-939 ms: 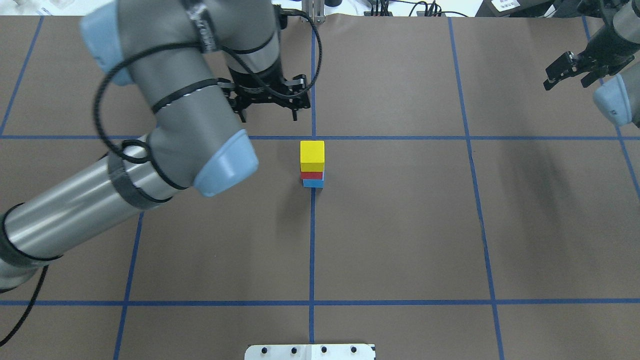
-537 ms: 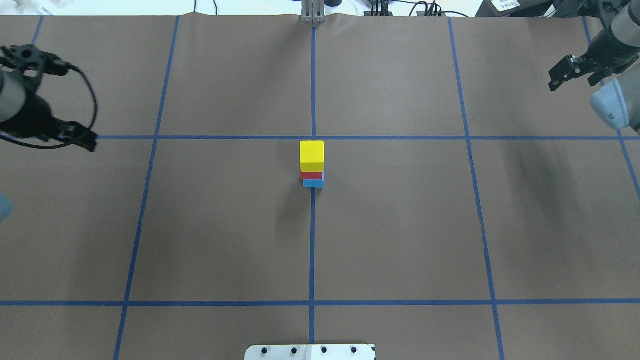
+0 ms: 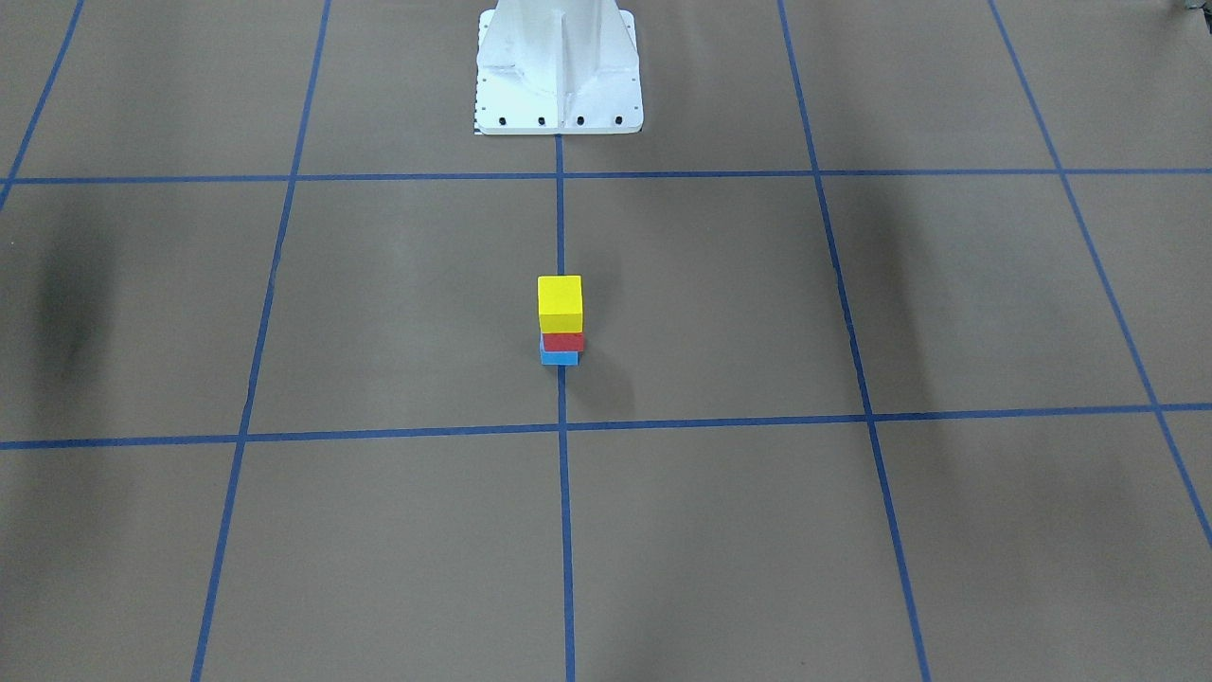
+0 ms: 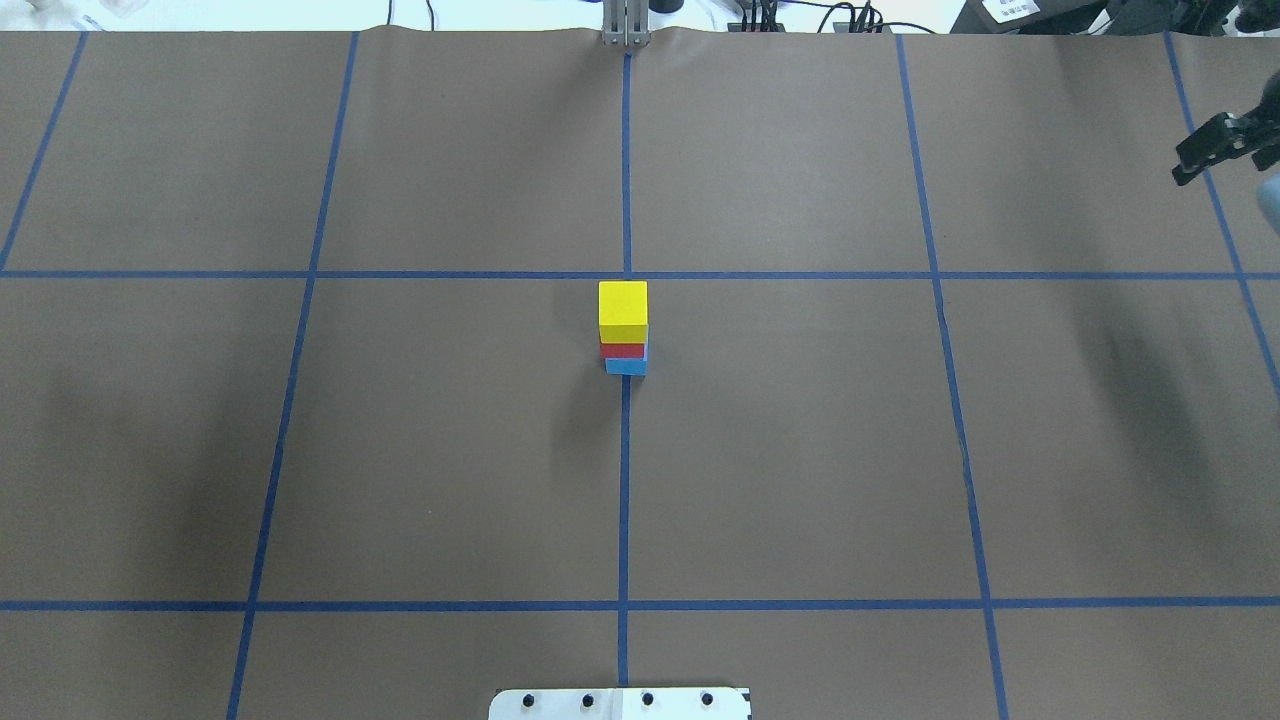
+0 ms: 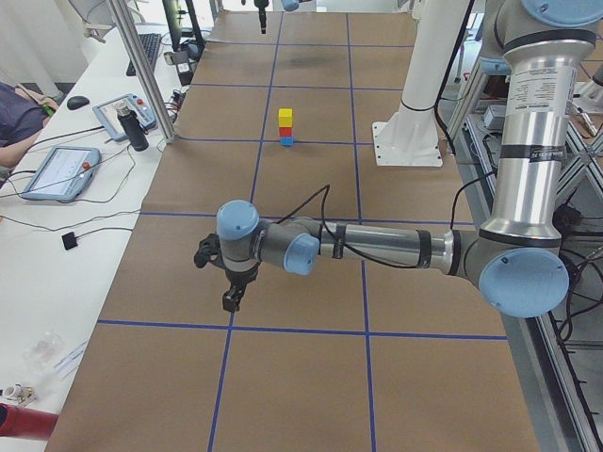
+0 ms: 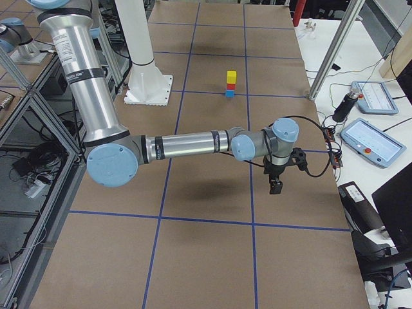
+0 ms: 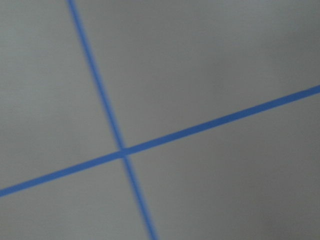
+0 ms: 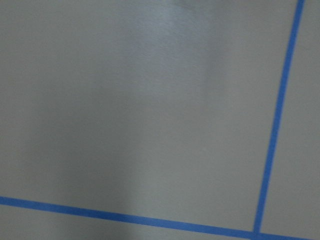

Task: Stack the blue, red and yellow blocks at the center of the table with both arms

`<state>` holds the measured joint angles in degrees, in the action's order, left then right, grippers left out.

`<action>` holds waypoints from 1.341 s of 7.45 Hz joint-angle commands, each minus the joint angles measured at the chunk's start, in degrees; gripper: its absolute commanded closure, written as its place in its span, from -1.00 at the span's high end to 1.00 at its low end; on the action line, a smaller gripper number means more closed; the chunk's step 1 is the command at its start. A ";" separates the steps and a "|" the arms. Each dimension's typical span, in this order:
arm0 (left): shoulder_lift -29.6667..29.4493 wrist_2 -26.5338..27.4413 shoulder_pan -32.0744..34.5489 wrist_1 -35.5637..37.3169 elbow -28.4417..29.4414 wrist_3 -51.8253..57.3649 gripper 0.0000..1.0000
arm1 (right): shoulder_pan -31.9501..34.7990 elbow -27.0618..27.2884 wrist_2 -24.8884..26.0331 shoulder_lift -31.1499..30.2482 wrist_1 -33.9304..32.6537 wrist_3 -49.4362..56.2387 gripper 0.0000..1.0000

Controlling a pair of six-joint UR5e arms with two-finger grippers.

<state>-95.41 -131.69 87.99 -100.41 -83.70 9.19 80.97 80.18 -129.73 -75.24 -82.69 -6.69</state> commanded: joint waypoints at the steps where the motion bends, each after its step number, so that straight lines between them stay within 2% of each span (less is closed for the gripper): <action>1: -1.79 0.55 2.09 1.71 2.49 -0.55 1.00 | 7.51 0.24 -3.94 -4.21 -0.53 4.14 0.99; 2: -1.71 0.38 2.09 1.62 2.23 -4.23 1.00 | 11.80 1.11 -6.13 -4.21 -3.76 3.61 0.99; 3: -1.36 0.20 2.09 0.93 1.79 -6.79 1.00 | 12.19 4.86 -6.41 -5.78 -7.71 3.61 0.99; 4: -0.83 0.64 2.09 0.74 0.40 -6.29 1.00 | 12.11 10.29 -5.98 -12.50 -7.57 4.39 0.99; 6: -0.21 1.16 1.83 0.57 1.34 -6.46 1.00 | 12.11 11.22 -6.59 -15.20 -5.55 4.22 0.99; 10: -0.12 2.05 1.74 0.13 1.96 -6.55 1.00 | 12.11 10.79 -6.59 -15.38 -5.98 4.22 0.99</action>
<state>-95.54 -129.69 89.74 -100.25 -81.89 2.82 93.07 91.04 -136.33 -90.49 -88.49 -2.46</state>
